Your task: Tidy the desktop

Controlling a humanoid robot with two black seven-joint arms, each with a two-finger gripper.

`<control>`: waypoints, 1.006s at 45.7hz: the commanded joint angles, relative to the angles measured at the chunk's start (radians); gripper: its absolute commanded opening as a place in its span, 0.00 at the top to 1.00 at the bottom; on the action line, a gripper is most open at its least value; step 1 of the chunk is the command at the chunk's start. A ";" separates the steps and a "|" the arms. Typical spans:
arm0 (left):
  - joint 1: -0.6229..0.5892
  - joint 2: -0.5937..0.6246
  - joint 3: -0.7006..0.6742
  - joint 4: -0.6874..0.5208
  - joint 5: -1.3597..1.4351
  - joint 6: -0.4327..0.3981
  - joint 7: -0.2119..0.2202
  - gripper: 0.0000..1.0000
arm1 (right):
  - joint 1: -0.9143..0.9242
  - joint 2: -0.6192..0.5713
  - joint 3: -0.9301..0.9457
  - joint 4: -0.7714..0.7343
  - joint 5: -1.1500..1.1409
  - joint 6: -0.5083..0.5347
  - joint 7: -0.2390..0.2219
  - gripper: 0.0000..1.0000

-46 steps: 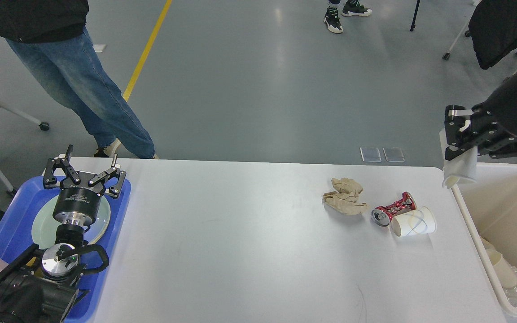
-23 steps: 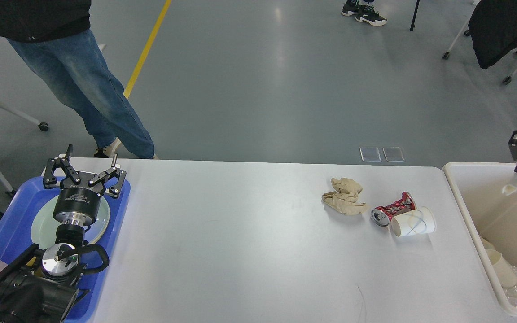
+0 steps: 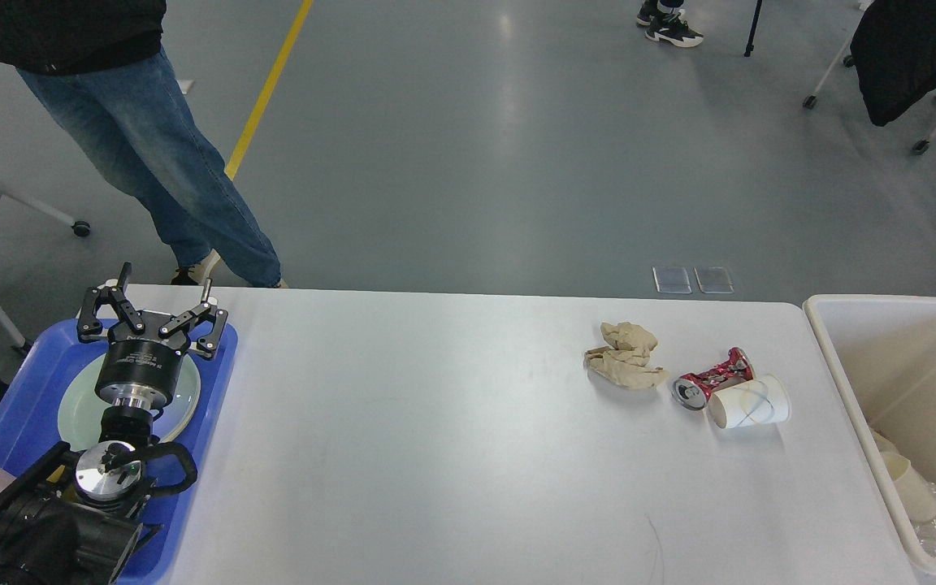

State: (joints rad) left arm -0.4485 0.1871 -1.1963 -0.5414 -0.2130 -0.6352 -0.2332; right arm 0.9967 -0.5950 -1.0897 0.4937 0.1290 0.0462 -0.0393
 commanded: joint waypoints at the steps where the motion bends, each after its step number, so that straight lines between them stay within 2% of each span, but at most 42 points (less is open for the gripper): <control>1: 0.001 0.000 0.000 0.000 0.000 0.000 -0.001 0.04 | -0.193 0.078 0.085 -0.176 0.000 -0.077 -0.004 1.00; 3: -0.001 0.000 0.000 0.000 0.000 0.000 -0.001 0.04 | -0.307 0.139 0.108 -0.318 0.003 -0.080 -0.004 1.00; 7: 0.001 0.000 0.000 0.000 0.000 0.000 -0.001 0.04 | -0.397 0.179 0.146 -0.405 0.001 -0.085 -0.004 1.00; 20: 0.001 0.000 0.000 0.000 0.000 0.000 -0.001 0.04 | -0.452 0.245 0.188 -0.423 0.001 -0.109 -0.004 1.00; 29: 0.001 0.000 0.000 0.000 0.000 0.000 -0.001 0.04 | -0.477 0.244 0.191 -0.422 0.001 -0.144 -0.004 1.00; 30: -0.001 0.000 0.000 0.000 0.000 0.000 -0.001 0.04 | -0.477 0.244 0.192 -0.422 0.001 -0.147 -0.004 0.96; 32: -0.001 0.000 0.000 0.000 0.000 0.000 -0.001 0.04 | -0.475 0.244 0.194 -0.422 0.001 -0.161 -0.002 0.76; 33: -0.001 0.000 0.001 0.000 0.000 0.000 -0.001 0.04 | -0.475 0.244 0.195 -0.420 0.001 -0.172 -0.002 0.63; 34: 0.001 0.000 0.000 0.000 0.000 0.000 -0.001 0.04 | -0.475 0.239 0.195 -0.419 0.001 -0.186 -0.002 0.46; 36: 0.001 0.000 0.000 0.000 0.000 0.000 -0.001 0.04 | -0.474 0.239 0.198 -0.419 0.001 -0.218 -0.002 0.00; 46: 0.001 0.000 0.000 0.000 0.000 0.000 -0.001 0.04 | -0.478 0.244 0.203 -0.408 0.000 -0.249 -0.001 0.00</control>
State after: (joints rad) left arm -0.4486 0.1872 -1.1965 -0.5414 -0.2132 -0.6352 -0.2348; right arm 0.5223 -0.3558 -0.8885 0.0836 0.1303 -0.1956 -0.0403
